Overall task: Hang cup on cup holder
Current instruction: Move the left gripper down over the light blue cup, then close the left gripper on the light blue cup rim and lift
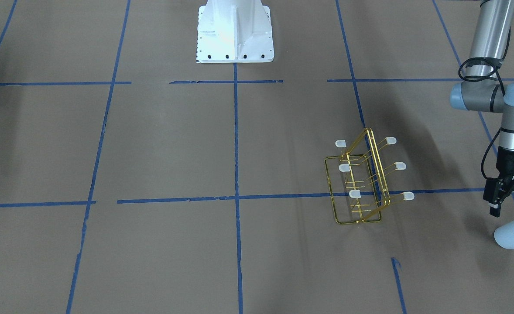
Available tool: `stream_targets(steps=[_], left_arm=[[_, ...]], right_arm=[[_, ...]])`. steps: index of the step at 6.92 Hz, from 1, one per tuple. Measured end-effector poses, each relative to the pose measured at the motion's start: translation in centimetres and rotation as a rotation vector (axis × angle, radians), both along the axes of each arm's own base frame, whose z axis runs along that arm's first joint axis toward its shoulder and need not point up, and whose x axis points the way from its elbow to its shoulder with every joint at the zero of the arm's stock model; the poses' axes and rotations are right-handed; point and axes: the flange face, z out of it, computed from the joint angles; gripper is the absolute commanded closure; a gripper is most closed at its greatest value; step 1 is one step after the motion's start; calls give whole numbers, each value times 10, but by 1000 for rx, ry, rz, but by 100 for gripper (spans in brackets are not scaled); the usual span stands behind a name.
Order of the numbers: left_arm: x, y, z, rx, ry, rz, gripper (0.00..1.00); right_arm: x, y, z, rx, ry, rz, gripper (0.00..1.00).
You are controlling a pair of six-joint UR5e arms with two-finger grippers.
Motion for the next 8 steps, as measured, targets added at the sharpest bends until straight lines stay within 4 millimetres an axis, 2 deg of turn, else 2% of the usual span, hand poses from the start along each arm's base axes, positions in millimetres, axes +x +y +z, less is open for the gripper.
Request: stream_targets(steps=[3, 6, 8], left_arm=[[29, -14, 17, -6, -60, -39, 0], [34, -9, 43, -42, -99, -36, 0], [34, -9, 54, -57, -118, -42, 0]], right_arm=[[0, 0, 0, 0, 0, 0, 0], [0, 0, 0, 0, 0, 0, 0], [0, 0, 0, 0, 0, 0, 0]])
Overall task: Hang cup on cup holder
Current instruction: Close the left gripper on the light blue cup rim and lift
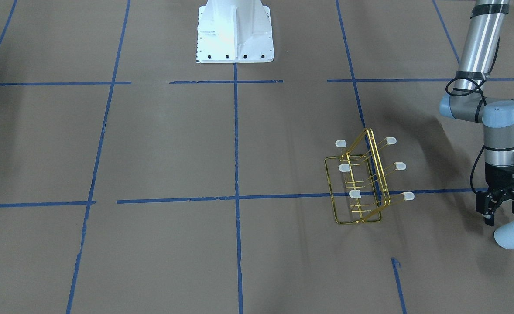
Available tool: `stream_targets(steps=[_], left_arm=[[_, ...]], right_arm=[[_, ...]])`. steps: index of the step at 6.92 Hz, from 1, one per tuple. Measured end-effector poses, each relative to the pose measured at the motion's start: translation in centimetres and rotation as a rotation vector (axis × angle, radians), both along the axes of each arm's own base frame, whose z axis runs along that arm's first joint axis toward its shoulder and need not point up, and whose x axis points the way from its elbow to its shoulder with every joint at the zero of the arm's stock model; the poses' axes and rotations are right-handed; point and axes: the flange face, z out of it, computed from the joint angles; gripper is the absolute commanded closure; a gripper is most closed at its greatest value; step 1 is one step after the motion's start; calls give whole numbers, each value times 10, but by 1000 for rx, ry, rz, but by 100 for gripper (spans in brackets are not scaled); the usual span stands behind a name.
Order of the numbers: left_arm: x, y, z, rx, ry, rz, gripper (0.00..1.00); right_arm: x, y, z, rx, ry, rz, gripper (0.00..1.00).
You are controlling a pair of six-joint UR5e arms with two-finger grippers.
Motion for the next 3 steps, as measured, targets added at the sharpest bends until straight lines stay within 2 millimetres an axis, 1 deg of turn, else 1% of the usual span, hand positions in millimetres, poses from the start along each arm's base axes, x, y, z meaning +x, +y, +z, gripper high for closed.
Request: stream_targets(steps=[1, 3], left_arm=[[0, -3, 0, -1, -1, -3, 0], [-2, -17, -9, 8, 5, -17, 0]], right_arm=[[0, 0, 0, 0, 0, 0, 0], [0, 0, 0, -1, 0, 0, 0]])
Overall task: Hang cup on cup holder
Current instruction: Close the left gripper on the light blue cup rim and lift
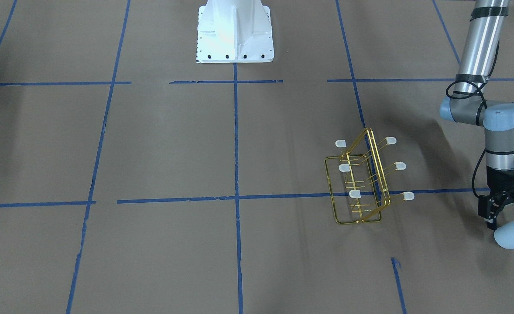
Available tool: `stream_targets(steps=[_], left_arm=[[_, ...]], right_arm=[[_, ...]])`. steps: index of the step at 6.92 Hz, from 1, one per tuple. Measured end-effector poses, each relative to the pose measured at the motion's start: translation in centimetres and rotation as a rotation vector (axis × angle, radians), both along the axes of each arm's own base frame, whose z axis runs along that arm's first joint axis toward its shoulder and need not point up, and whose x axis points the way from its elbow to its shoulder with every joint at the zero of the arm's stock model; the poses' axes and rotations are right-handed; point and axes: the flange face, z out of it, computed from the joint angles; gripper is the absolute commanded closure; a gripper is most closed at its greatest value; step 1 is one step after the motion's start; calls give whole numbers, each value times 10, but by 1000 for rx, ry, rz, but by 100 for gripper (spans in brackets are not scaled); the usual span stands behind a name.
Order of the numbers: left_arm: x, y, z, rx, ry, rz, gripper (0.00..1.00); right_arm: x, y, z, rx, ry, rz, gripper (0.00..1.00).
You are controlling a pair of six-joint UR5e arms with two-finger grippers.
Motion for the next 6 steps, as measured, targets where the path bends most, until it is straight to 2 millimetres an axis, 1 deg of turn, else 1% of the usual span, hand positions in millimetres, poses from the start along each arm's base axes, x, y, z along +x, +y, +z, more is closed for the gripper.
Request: stream_targets(steps=[2, 4, 6], left_arm=[[-4, -15, -3, -3, -4, -14, 0], [-7, -21, 0, -11, -12, -20, 0], [-10, -26, 3, -20, -19, -25, 2]], right_arm=[[0, 0, -1, 1, 0, 0, 0], [0, 0, -1, 1, 0, 0, 0], [0, 0, -1, 1, 0, 0, 0]])
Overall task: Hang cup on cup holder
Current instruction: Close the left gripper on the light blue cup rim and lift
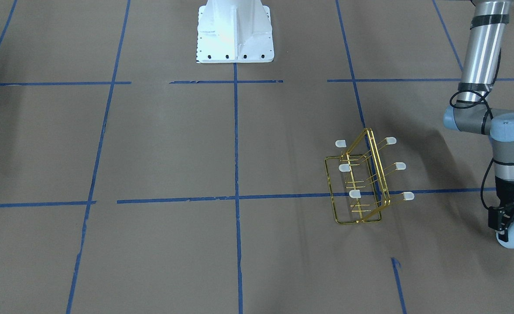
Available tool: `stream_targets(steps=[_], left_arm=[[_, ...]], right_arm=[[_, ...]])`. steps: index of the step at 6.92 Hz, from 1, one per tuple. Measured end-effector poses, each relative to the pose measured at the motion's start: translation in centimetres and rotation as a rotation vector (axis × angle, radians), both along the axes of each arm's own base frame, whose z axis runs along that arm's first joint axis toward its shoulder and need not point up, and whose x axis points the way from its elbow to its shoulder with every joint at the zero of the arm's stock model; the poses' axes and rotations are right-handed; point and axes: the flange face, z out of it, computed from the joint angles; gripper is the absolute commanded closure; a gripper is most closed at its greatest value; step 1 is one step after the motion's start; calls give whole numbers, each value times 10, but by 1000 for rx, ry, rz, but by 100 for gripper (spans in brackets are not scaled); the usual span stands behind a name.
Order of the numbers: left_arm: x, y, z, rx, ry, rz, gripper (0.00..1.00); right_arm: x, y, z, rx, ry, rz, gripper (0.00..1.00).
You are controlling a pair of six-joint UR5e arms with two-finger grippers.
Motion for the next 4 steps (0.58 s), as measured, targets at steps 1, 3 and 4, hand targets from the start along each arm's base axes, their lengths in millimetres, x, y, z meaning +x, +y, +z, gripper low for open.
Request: stream_targets(steps=[1, 3, 4], left_arm=[[0, -1, 0, -1, -1, 0, 5], [-1, -4, 0, -4, -3, -2, 40], [0, -5, 0, -4, -4, -2, 59]], right_arm=[[0, 0, 0, 0, 0, 0, 0], [0, 0, 0, 0, 0, 0, 0], [0, 0, 0, 0, 0, 0, 0]])
